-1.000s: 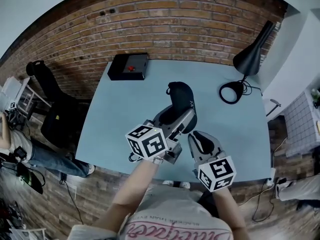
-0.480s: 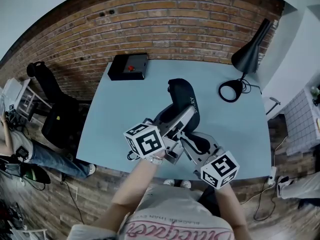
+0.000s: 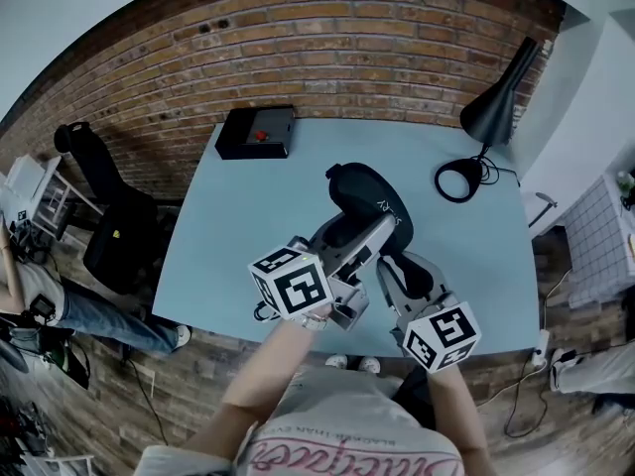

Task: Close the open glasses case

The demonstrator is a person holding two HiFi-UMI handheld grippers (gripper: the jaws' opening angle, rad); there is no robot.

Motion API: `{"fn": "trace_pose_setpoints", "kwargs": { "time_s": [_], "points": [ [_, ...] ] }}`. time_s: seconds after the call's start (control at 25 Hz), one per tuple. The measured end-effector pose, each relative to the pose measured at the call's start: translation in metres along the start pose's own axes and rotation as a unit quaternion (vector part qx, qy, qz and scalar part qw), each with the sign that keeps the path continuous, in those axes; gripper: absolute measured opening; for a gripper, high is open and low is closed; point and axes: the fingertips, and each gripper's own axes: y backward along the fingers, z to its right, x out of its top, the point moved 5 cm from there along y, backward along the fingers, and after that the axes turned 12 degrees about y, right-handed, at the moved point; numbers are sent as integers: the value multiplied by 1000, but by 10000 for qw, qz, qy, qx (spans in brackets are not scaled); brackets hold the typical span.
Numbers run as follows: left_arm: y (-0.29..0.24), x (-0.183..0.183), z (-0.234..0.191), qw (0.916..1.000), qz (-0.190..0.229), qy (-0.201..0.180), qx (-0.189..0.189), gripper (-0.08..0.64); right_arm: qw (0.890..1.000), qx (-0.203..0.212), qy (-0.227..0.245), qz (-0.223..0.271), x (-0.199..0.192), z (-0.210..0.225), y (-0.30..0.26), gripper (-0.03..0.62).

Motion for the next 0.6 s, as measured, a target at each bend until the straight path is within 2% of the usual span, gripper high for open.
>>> {"fn": "trace_pose_setpoints", "kwargs": {
  "time_s": [0.16, 0.32, 0.36, 0.4, 0.6],
  "points": [
    [-1, 1, 1, 10000, 30, 56, -64, 239, 9999, 121, 26, -6, 1, -11, -5, 98],
    [-1, 0, 3, 9999, 31, 78, -135, 239, 9999, -67, 73, 128, 6, -10, -6, 97],
    [-2, 1, 4, 9998, 47, 85, -152, 239, 9998, -114, 82, 150, 7, -9, -5, 75],
    [-2, 1, 4, 9998, 55, 93, -156, 239, 9997, -147, 81, 162, 7, -8, -4, 23],
    [-1, 0, 4, 9999, 5, 63, -157, 235, 9995, -224, 190, 74, 6, -5, -1, 15]
  ]
}}
